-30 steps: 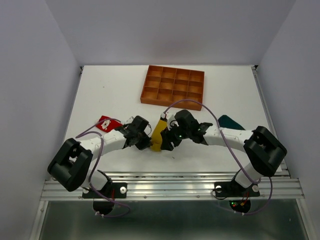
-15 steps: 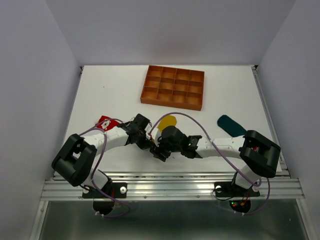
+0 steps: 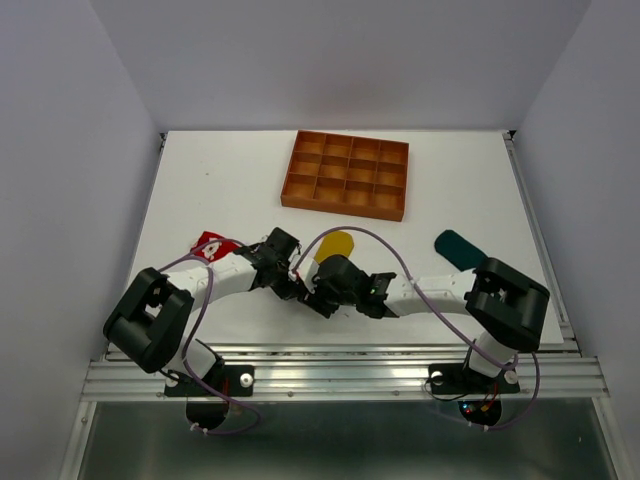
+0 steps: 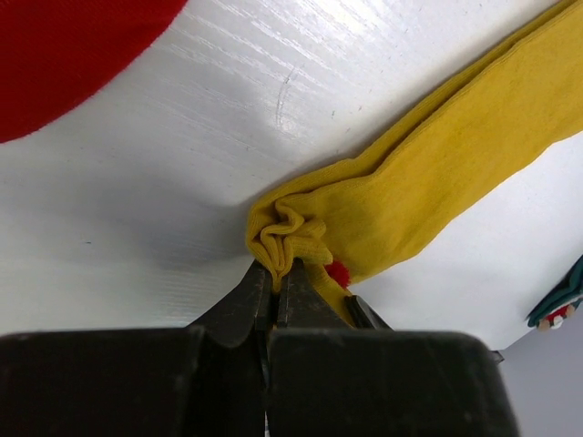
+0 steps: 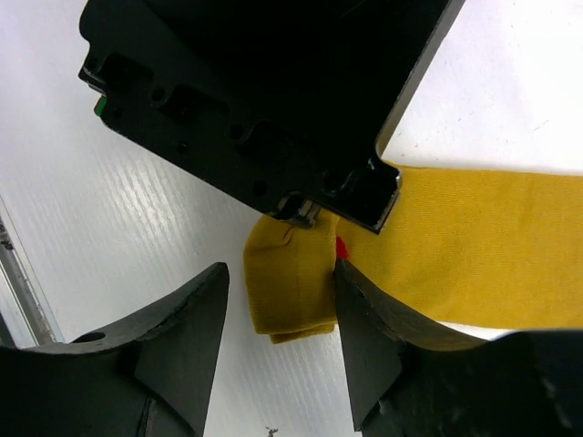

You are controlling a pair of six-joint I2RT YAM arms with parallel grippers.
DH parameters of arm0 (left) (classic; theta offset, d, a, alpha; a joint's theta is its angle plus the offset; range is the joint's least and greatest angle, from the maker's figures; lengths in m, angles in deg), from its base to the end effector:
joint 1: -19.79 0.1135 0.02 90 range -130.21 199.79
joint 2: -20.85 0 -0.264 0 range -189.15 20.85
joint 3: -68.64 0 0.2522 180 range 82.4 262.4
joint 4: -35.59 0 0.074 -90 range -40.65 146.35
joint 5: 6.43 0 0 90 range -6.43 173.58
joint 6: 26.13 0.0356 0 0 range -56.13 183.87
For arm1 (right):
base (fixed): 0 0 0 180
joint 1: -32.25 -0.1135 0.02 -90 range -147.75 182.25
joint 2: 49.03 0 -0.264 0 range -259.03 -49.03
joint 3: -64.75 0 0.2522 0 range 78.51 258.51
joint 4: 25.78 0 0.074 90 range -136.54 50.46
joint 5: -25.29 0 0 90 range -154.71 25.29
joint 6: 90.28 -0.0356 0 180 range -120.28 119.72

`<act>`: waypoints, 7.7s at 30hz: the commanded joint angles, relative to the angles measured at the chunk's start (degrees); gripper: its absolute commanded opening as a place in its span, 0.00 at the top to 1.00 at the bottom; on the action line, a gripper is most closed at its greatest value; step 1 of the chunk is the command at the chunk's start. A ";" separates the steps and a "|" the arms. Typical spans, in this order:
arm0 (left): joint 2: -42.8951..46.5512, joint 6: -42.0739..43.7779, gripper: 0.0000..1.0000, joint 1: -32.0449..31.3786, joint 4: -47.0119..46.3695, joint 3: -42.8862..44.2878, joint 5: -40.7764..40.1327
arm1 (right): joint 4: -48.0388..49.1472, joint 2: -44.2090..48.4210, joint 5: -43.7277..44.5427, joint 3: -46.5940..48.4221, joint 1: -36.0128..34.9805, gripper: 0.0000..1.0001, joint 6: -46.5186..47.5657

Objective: Roll the socks

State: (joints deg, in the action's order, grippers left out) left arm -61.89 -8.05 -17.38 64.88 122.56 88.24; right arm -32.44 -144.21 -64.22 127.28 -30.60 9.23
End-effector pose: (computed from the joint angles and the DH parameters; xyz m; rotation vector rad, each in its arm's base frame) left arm 0.2098 -0.1627 0.1609 -0.8038 2.6778 -0.7168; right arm 0.1559 0.3033 0.1709 -1.3558 1.8618 0.4808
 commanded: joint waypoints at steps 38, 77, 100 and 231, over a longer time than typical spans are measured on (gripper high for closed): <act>21.91 -0.25 0.22 1.48 6.36 -6.32 -8.27 | 0.11 -12.66 -36.68 5.80 15.11 0.94 -32.27; 9.71 1.69 0.68 -1.32 -15.09 -13.54 -2.56 | 18.04 -21.01 -47.25 -0.08 22.77 0.96 -57.68; -4.28 5.74 1.00 -4.23 -2.97 -1.76 -6.86 | -2.60 -7.68 -31.36 1.41 23.30 0.43 -41.96; 12.26 7.85 0.40 -2.21 -7.00 -9.84 -2.91 | 12.94 -15.30 -39.51 -3.69 20.57 0.96 -54.43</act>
State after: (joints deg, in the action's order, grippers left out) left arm -48.32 -1.10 -19.37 59.72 112.77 85.29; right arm -18.72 -157.36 -103.80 125.27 -10.47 -44.82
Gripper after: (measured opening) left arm 0.602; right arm 0.221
